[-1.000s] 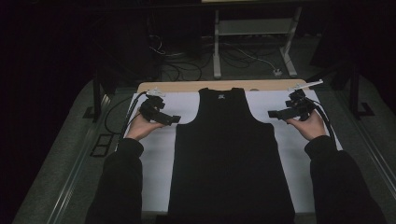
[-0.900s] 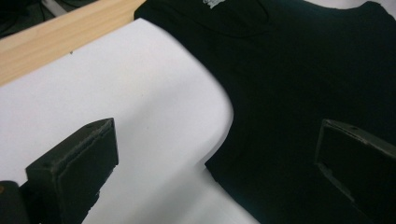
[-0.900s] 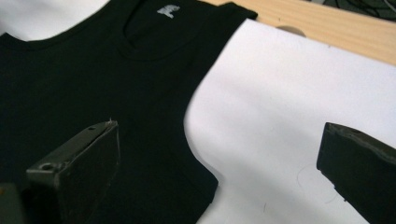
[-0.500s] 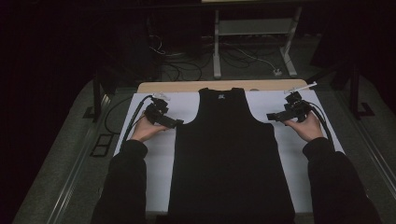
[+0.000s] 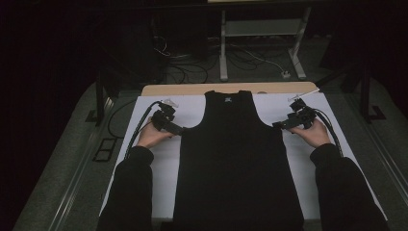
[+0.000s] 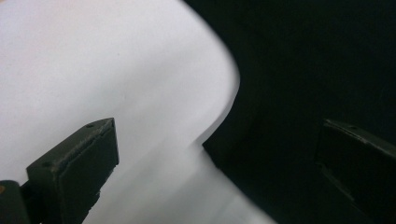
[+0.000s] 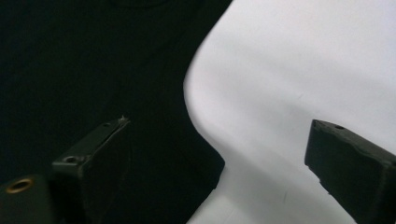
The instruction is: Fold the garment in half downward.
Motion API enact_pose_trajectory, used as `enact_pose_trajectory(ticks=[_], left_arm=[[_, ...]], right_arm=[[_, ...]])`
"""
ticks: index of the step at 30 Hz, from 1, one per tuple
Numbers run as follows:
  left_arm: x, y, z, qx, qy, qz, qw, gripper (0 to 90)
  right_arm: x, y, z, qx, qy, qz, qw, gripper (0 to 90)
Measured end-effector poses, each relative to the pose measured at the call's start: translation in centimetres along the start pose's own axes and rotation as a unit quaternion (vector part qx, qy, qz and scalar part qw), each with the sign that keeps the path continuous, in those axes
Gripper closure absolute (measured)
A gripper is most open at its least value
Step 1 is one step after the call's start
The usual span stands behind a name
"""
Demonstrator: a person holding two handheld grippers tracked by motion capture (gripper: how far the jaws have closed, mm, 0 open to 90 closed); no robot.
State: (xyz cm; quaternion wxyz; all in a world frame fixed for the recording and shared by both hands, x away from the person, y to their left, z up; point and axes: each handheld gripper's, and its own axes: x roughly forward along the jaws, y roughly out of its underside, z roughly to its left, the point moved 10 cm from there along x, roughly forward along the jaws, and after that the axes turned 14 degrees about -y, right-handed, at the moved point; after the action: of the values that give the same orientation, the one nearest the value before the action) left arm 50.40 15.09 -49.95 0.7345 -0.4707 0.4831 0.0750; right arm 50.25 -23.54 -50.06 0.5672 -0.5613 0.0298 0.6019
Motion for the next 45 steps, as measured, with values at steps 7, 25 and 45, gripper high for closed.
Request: enact_pose_trajectory(ticks=[7, 25, 45], left_arm=[[0.1, 0.6, -0.1, -0.006, 0.016, 0.008, 0.9998, 13.6], [0.9, 1.1, -0.6, -0.005, 0.027, 0.024, 0.9993, 58.9], [0.0, 1.6, -0.7, -0.067, 0.028, -0.01, 0.9973, 86.1]], right_arm=[[0.7, 0.3, -0.2, 0.004, 0.006, 0.009, 0.9999, 14.3], [1.1, 1.5, -0.4, 0.009, 0.009, 0.021, 0.9997, 54.8], [0.3, 1.9, 1.0, 0.006, 0.009, -0.01, 0.9999, 85.5]])
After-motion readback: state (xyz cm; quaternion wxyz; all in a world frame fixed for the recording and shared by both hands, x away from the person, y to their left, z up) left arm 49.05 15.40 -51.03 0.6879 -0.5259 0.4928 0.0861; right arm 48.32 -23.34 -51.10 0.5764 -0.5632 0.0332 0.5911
